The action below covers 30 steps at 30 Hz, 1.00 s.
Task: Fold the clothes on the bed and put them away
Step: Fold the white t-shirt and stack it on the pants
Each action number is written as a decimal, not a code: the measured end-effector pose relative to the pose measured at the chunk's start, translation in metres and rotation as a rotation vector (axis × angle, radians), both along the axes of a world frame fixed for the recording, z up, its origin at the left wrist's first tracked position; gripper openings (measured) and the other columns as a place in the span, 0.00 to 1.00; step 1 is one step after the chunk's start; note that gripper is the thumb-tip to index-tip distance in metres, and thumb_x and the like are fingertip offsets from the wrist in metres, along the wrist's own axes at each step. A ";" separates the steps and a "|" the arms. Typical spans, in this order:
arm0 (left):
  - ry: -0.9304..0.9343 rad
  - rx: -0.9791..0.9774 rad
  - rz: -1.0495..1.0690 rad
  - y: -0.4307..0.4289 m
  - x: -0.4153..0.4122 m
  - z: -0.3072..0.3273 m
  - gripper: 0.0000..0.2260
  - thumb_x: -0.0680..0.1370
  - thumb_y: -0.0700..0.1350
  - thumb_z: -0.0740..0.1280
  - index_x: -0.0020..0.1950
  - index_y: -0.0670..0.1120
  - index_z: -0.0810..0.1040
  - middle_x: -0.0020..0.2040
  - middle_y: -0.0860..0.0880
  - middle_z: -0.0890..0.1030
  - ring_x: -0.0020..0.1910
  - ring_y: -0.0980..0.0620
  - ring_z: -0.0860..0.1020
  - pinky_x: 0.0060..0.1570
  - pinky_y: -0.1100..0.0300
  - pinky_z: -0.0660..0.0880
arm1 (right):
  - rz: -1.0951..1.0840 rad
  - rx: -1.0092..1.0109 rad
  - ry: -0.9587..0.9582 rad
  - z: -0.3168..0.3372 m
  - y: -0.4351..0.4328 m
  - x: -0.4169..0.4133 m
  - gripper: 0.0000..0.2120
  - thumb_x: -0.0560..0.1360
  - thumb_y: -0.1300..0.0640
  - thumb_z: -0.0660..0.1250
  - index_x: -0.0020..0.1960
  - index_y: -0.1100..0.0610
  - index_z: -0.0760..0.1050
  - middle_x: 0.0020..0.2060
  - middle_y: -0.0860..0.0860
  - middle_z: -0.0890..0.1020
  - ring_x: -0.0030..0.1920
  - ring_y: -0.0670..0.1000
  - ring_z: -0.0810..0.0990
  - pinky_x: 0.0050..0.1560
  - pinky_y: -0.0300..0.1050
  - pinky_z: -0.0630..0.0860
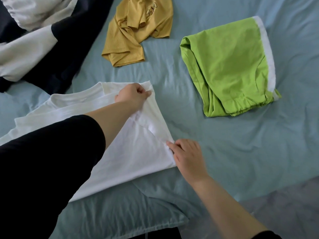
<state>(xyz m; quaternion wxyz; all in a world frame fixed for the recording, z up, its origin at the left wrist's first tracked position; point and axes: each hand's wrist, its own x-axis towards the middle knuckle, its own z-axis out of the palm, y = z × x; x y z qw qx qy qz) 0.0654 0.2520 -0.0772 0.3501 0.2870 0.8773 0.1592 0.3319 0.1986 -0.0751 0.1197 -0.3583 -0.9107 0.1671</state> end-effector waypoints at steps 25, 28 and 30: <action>0.053 0.049 0.093 -0.085 -0.009 0.020 0.11 0.77 0.51 0.66 0.59 0.53 0.72 0.54 0.54 0.73 0.52 0.50 0.74 0.55 0.52 0.73 | 0.306 -0.189 -0.541 0.026 -0.001 -0.034 0.35 0.78 0.37 0.44 0.77 0.56 0.56 0.77 0.50 0.56 0.77 0.51 0.55 0.74 0.56 0.44; -0.108 0.142 0.230 -0.111 -0.011 0.025 0.10 0.77 0.49 0.67 0.58 0.53 0.73 0.53 0.54 0.75 0.50 0.52 0.76 0.47 0.55 0.75 | 0.325 -0.192 -0.417 0.039 -0.013 -0.060 0.25 0.79 0.44 0.54 0.70 0.56 0.71 0.71 0.50 0.71 0.72 0.52 0.68 0.74 0.54 0.56; -0.165 0.185 0.311 -0.137 -0.017 0.027 0.08 0.77 0.48 0.67 0.56 0.53 0.75 0.50 0.54 0.77 0.47 0.54 0.76 0.42 0.59 0.73 | 0.337 -0.248 -0.349 0.042 -0.025 -0.085 0.19 0.78 0.51 0.60 0.66 0.55 0.75 0.66 0.51 0.76 0.68 0.53 0.73 0.71 0.51 0.64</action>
